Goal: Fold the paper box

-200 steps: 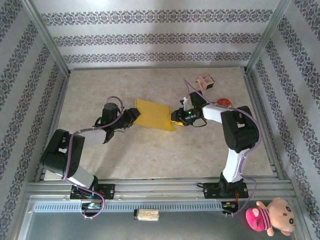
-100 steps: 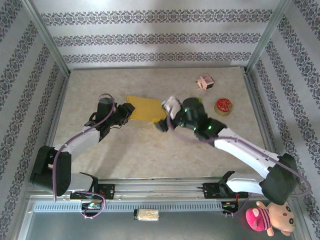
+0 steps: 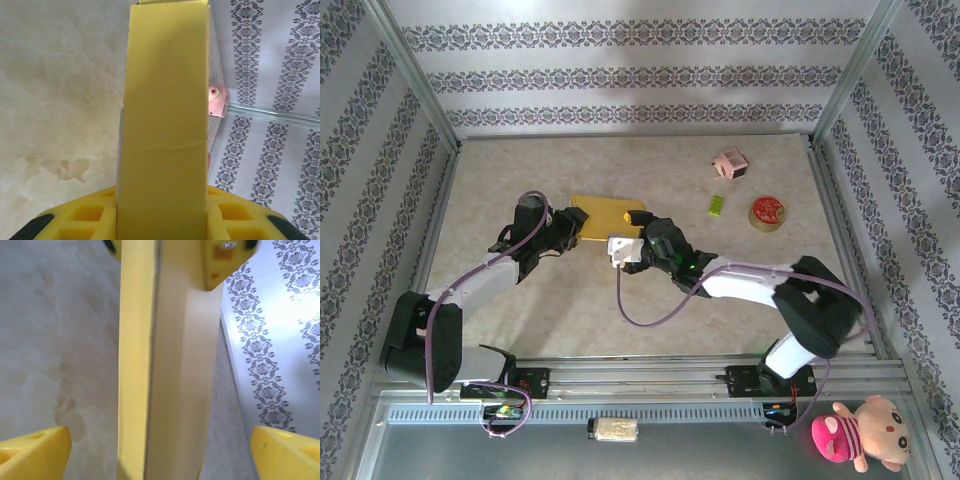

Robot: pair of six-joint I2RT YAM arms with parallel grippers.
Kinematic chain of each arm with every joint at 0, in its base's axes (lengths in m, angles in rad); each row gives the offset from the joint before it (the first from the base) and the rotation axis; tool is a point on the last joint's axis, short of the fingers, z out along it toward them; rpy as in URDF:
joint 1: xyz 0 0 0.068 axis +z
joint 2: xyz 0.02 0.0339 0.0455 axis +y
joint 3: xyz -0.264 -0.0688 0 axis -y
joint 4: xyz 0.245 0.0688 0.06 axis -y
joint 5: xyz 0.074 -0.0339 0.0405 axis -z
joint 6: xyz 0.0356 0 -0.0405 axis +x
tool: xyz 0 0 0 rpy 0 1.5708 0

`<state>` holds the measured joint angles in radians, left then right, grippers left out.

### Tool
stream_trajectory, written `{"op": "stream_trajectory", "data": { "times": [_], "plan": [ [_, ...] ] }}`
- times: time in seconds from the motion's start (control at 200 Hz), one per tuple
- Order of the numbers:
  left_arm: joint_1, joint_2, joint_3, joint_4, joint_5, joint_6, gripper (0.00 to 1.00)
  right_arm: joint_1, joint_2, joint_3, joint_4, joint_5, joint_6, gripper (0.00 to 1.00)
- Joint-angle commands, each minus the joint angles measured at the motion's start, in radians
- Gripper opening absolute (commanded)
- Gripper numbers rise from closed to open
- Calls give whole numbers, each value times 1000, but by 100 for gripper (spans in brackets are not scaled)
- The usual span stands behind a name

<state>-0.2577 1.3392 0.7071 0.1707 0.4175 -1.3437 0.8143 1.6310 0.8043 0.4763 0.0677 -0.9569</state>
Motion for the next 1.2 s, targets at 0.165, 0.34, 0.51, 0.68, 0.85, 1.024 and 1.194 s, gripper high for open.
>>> {"op": "stream_trajectory", "data": {
  "times": [0.165, 0.34, 0.51, 0.68, 0.85, 1.024, 1.194],
  "plan": [
    [26, -99, 3, -38, 4, -67, 19, -2, 124, 53, 244, 87, -149, 79],
    [32, -146, -20, -48, -9, -78, 19, -1, 102, 31, 248, 78, -153, 57],
    [34, -178, -14, -61, -11, -74, 27, 6, 36, 22, 119, 6, -119, 42],
    [38, -204, 8, -78, -17, -59, 44, 2, -35, 49, -47, -49, -38, 36],
    [62, -291, 26, -66, -61, 46, 68, -32, -112, 162, -413, -172, 72, 36],
    [92, -439, 141, -283, -230, 429, 79, -132, -109, 465, -1028, -457, 116, 36],
    [91, -485, 269, -532, -229, 999, 77, -205, 50, 789, -1471, -517, 80, 35]
  ]
}}
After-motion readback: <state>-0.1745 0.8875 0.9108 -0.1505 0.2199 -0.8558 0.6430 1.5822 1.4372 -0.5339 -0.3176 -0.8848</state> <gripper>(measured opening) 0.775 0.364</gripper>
